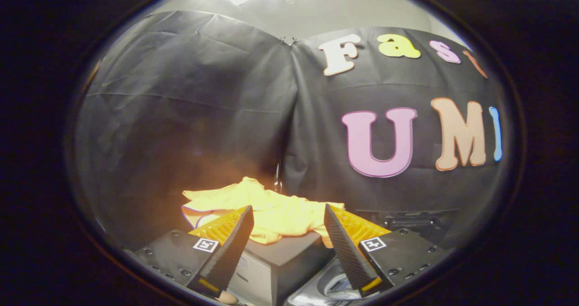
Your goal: Put the clothes into the washing machine and then close the washing machine lid.
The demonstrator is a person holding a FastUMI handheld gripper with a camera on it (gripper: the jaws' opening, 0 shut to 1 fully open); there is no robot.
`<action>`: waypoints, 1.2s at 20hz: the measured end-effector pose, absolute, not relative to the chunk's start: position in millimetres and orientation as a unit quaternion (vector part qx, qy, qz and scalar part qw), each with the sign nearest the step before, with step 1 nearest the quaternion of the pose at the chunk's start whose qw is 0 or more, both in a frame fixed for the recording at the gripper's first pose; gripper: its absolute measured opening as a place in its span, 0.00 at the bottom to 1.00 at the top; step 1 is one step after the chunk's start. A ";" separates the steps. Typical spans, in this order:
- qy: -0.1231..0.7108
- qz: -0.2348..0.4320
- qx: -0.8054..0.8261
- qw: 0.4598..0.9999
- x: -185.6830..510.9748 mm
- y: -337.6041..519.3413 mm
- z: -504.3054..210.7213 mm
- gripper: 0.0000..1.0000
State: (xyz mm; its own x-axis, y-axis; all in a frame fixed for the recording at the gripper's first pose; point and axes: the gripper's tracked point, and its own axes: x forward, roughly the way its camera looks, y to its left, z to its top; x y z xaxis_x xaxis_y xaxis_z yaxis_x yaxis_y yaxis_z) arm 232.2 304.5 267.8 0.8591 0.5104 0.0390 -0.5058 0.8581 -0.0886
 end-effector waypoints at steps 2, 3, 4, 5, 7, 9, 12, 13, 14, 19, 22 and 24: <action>-0.008 0.266 -0.056 0.962 244.7 326.2 266.6 0.98; 0.005 0.276 -0.064 0.959 247.5 339.9 264.0 0.98; 0.015 0.285 -0.072 0.956 249.7 353.3 261.8 0.98; 0.027 0.291 -0.078 0.953 255.4 362.8 259.3 0.97; 0.055 0.299 -0.086 0.949 262.3 382.0 248.8 0.97; 0.087 0.300 -0.089 0.946 268.7 393.2 237.3 0.96; 0.140 0.298 -0.086 0.940 278.4 404.6 214.1 0.97; 0.156 0.295 -0.090 0.939 282.1 405.0 206.4 0.97; 0.169 0.289 -0.094 0.937 285.6 403.6 198.9 0.96; 0.221 0.291 -0.066 0.929 289.7 402.8 174.9 0.97; 0.237 0.288 -0.046 0.927 289.4 400.9 170.5 0.97; 0.239 0.285 -0.045 0.927 290.3 401.0 170.1 0.96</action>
State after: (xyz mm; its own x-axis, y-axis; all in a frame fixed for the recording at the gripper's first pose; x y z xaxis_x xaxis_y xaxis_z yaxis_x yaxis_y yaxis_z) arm 290.3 401.0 170.1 0.7230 0.5072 -0.4690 -0.5500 0.8335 0.0535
